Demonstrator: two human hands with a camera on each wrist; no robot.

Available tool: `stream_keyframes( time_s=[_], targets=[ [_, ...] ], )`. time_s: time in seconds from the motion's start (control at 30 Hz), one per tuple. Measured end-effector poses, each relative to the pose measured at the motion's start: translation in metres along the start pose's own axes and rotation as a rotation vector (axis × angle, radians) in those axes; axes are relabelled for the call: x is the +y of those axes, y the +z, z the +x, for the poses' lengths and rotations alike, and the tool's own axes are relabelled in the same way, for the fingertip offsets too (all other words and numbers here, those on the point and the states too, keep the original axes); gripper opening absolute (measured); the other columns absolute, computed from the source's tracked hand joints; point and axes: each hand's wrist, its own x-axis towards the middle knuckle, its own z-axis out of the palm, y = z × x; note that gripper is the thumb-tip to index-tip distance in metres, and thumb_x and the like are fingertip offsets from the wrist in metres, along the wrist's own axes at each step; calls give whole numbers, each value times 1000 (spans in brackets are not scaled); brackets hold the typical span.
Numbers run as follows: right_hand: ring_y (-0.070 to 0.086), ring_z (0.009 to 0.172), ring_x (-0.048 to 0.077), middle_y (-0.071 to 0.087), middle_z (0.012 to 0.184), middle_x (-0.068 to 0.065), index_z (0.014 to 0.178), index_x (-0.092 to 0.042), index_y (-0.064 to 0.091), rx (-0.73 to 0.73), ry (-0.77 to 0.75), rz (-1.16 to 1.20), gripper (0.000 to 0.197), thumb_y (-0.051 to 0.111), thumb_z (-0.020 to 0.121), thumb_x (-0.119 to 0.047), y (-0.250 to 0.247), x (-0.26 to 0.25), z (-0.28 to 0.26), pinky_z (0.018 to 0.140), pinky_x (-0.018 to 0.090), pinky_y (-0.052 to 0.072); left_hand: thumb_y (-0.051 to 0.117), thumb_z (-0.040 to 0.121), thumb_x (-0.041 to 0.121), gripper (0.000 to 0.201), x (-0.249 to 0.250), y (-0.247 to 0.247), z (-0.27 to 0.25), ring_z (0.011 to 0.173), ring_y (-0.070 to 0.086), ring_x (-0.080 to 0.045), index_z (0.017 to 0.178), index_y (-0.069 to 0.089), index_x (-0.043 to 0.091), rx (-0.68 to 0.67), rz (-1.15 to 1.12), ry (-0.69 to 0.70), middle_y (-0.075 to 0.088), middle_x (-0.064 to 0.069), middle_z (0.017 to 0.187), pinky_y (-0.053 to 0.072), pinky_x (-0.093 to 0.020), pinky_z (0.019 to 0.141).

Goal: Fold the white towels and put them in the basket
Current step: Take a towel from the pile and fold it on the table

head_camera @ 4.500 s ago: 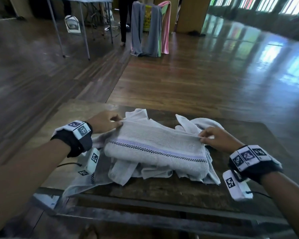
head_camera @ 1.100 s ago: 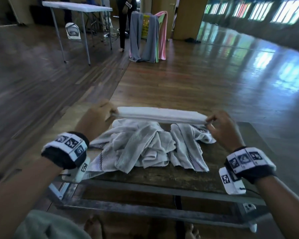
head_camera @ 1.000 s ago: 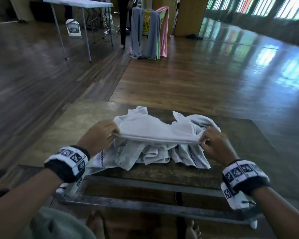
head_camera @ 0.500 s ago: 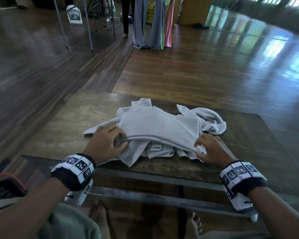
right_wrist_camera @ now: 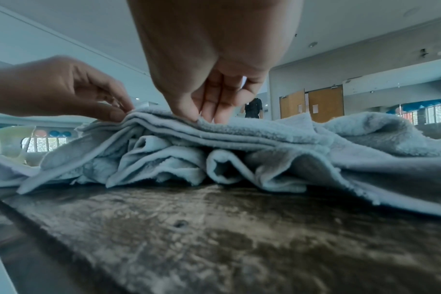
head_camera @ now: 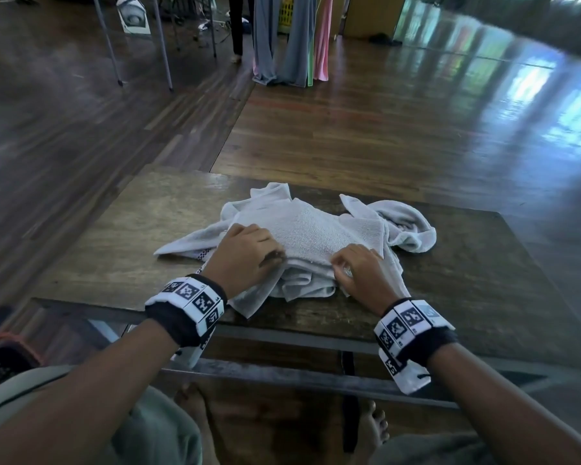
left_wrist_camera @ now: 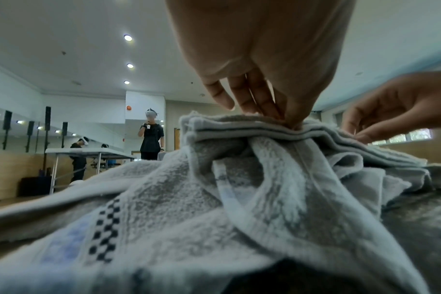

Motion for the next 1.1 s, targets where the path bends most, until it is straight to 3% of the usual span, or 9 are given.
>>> stream_keyframes(
  time_s=[0.2, 0.33, 0.43, 0.57, 0.7, 0.73, 0.83, 1.0, 1.1],
  targets=[
    [57, 74, 15, 64, 79, -2, 83, -13, 63, 88, -48, 29, 3, 63, 81, -11, -3, 3, -6, 69, 29, 46, 49, 89, 29, 21, 0, 3, 2, 75, 59, -20, 83, 66, 18, 120, 60, 71, 65, 4, 81, 34, -29, 74],
    [52, 70, 13, 60, 76, -4, 80, -14, 62, 157, -108, 1, 7, 56, 82, -16, -8, 4, -13, 69, 21, 37, 50, 91, 27, 18, 1, -1, -2, 78, 55, -19, 84, 63, 17, 167, 60, 200, 63, 3, 83, 35, -29, 75],
    [52, 69, 9, 61, 77, -5, 79, -15, 63, 114, -183, -75, 2, 61, 80, -17, -4, 7, -20, 71, 14, 26, 49, 90, 29, 20, -3, 5, -9, 81, 56, -19, 86, 65, 19, 94, 128, 274, 64, 3, 86, 34, -28, 77],
    [56, 69, 13, 63, 78, -4, 79, -15, 64, 38, -200, -82, 12, 73, 73, -10, 10, 13, -21, 70, 18, 32, 63, 84, 22, 4, -6, 18, -13, 83, 56, -18, 85, 67, 21, 36, 226, 307, 66, 5, 86, 33, -29, 78],
    [58, 73, 15, 63, 80, -4, 80, -17, 68, -54, -186, -67, 6, 72, 76, -14, 11, 12, -19, 71, 23, 35, 62, 83, 26, 9, -5, 17, -16, 84, 59, -19, 84, 70, 24, 14, 225, 282, 65, 6, 87, 34, -31, 79],
    [57, 74, 14, 63, 80, -5, 81, -18, 69, -72, -182, -55, 3, 68, 78, -18, 9, 13, -19, 71, 24, 36, 59, 85, 30, 13, -5, 16, -18, 84, 58, -18, 83, 71, 25, 13, 190, 246, 65, 7, 87, 35, -31, 79],
    [53, 70, 8, 60, 76, -9, 75, -21, 70, -74, -167, -41, 25, 53, 82, -37, 0, 11, -7, 72, 25, 35, 56, 83, 39, 22, -5, 12, -26, 82, 56, -17, 77, 71, 25, 56, 64, 46, 63, 9, 83, 36, -32, 77],
    [48, 64, 8, 59, 68, -7, 66, -19, 63, 140, -120, 48, 29, 50, 83, -39, -19, -21, 62, 69, 31, 37, 48, 78, 49, 28, -9, 7, -34, 76, 54, -16, 71, 58, 24, 175, -55, -437, 57, 9, 74, 32, -30, 73],
    [56, 77, 10, 66, 80, -10, 80, -26, 66, -21, -81, 21, 22, 49, 85, -40, -22, -52, 116, 83, 38, 42, 58, 77, 48, 24, -12, 5, -34, 76, 58, -18, 78, 54, 24, 199, -130, -668, 61, 7, 77, 46, -35, 71]
  ],
)
